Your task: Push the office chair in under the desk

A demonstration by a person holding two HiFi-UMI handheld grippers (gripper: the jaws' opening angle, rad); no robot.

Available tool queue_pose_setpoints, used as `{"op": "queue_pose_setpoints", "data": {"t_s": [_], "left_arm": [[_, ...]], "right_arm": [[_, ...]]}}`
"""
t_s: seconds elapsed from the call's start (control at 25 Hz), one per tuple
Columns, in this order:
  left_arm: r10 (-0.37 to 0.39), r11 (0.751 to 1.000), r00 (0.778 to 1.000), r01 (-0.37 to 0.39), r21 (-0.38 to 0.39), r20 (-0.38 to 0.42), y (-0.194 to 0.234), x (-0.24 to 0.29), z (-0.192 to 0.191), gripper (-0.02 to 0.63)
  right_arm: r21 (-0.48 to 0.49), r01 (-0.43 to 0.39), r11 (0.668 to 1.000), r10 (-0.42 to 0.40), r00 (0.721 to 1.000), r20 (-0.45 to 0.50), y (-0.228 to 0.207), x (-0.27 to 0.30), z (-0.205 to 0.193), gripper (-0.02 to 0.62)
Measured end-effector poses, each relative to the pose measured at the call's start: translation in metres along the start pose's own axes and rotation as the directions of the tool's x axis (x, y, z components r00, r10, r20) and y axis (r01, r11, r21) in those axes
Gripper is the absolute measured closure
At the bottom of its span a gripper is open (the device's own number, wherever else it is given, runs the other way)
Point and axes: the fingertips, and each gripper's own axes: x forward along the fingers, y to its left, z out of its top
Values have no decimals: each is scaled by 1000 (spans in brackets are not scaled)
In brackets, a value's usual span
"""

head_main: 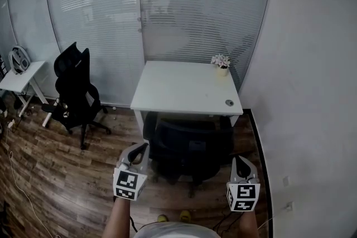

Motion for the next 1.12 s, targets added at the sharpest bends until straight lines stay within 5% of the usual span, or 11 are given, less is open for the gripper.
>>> {"op": "queue_pose_setpoints", "data": {"t_s": [1.12], "left_arm": [[48, 999, 999, -47, -20, 15, 16, -6, 9, 607]], "right_arm": [[30, 0, 1000, -1, 999, 40, -5, 2, 16, 594]]}}
